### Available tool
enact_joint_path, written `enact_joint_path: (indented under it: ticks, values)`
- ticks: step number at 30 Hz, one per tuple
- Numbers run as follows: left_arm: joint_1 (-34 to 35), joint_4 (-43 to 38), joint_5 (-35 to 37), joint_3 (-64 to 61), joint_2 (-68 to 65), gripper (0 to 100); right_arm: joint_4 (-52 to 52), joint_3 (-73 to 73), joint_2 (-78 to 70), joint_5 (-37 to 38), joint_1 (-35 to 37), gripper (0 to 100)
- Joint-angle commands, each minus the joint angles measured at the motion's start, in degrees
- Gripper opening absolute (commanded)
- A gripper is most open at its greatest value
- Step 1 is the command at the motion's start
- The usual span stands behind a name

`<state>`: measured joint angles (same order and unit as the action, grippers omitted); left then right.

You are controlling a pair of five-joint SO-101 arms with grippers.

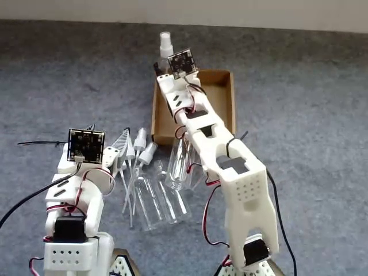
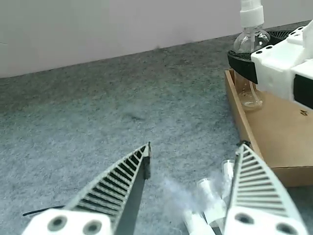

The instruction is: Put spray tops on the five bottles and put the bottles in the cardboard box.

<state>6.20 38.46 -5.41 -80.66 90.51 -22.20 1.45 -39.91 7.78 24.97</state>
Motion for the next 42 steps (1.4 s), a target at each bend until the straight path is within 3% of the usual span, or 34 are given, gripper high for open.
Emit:
enact_joint_path:
  ticks: [1, 7, 15, 22, 35, 42]
  values:
    - [0.4, -0.97, 0.53, 0.31, 0.13, 25, -0.92, 0.22, 0.84, 0.62, 0.13, 0.9]
    - [0.4, -0.97, 0.53, 0.31, 0.13, 25, -0.57, 0.13, 0.84, 0.35, -0.31, 14.0]
    - [0.4, -0.97, 0.53, 0.31, 0.13, 25, -0.31, 0.13, 1.19, 0.53, -0.13, 16.2]
    - [0.31, -0.97, 0.53, 0.22, 0.13, 25, 3.21, 0.48, 1.27, 0.35, -0.04, 28.6]
    - [0.31, -0.97, 0.53, 0.22, 0.13, 25, 3.38, 0.04, 6.2, 0.35, -0.13, 28.6]
    - [0.31, -0.97, 0.53, 0.22, 0.13, 25, 9.63, -1.98, 13.49, 0.26, 0.04, 28.6]
